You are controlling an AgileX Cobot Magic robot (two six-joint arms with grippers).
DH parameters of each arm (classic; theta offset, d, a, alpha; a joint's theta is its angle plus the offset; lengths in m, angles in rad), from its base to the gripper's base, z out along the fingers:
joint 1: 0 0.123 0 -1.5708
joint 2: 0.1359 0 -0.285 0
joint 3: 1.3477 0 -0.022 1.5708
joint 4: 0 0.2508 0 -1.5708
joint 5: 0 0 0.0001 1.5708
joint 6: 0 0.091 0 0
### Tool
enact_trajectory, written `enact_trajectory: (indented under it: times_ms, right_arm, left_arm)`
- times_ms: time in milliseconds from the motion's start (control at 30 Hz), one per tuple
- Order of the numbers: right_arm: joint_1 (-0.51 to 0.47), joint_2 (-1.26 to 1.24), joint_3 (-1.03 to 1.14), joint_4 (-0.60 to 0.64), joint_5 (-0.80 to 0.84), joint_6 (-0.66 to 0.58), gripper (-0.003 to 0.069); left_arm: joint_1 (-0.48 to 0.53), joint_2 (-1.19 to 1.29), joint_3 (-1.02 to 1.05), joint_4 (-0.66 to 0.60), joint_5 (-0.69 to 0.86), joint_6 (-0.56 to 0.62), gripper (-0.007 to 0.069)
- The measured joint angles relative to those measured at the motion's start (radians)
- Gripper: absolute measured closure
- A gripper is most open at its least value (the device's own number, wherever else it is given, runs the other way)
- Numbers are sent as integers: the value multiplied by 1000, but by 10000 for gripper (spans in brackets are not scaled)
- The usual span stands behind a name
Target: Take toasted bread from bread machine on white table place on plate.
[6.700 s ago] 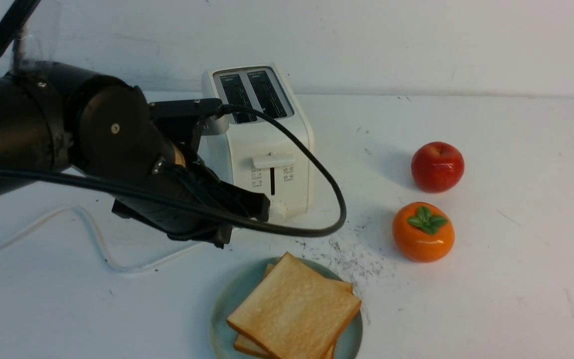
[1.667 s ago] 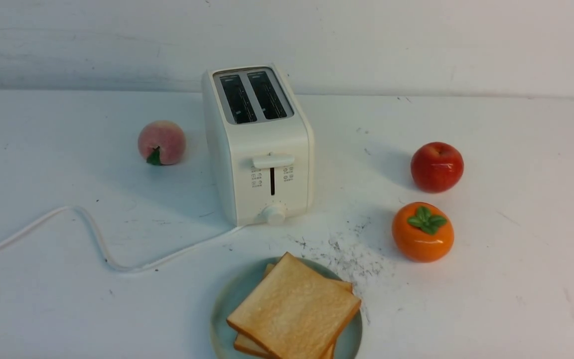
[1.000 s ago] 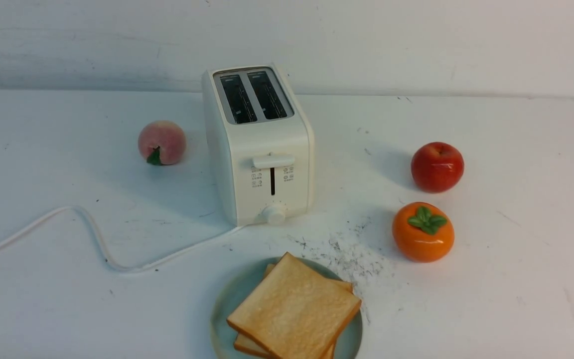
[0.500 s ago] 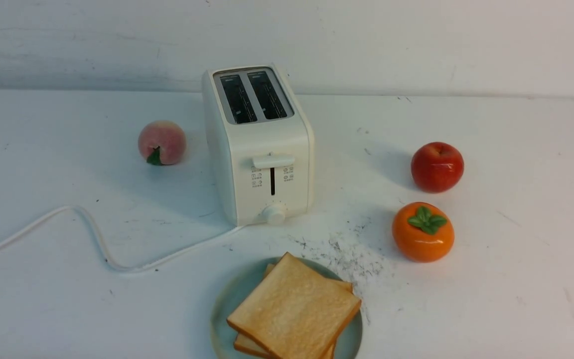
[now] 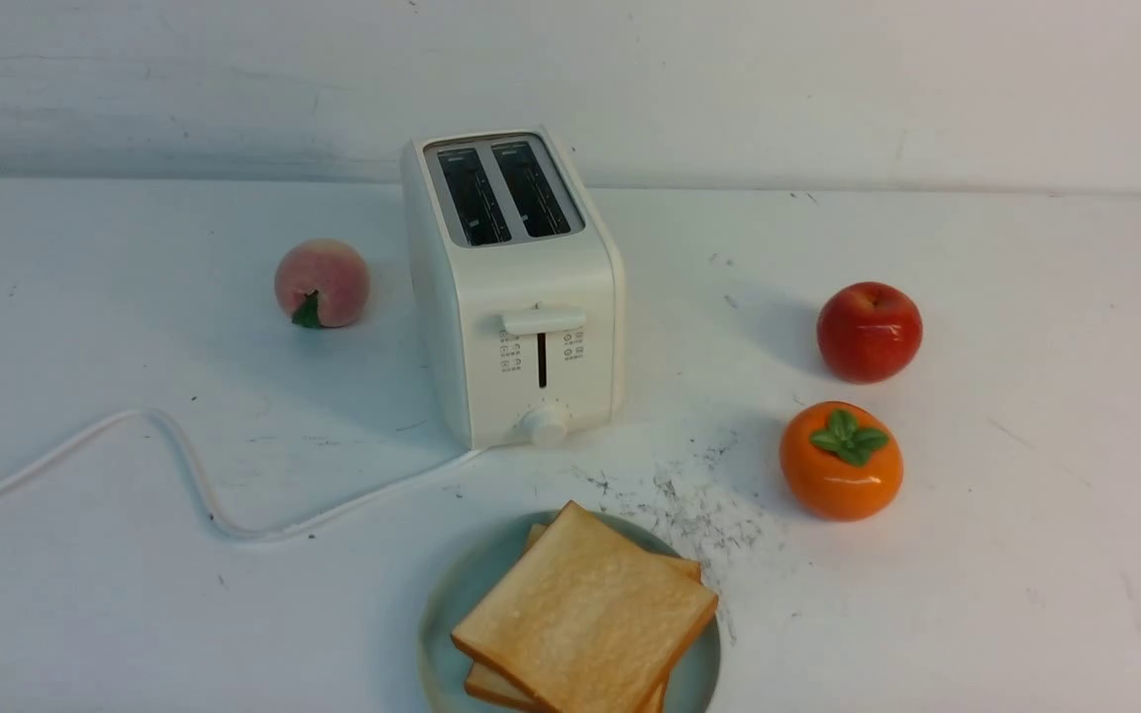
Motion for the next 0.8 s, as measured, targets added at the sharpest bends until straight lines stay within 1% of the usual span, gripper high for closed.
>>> enact_trajectory:
  times_ms: [433,800]
  right_arm:
    - [0,0,0,0,0,0,466]
    - [0,0,0,0,0,0,446]
  left_arm:
    - [0,0,0,0,0,0,488]
    - [0,0,0,0,0,0,479]
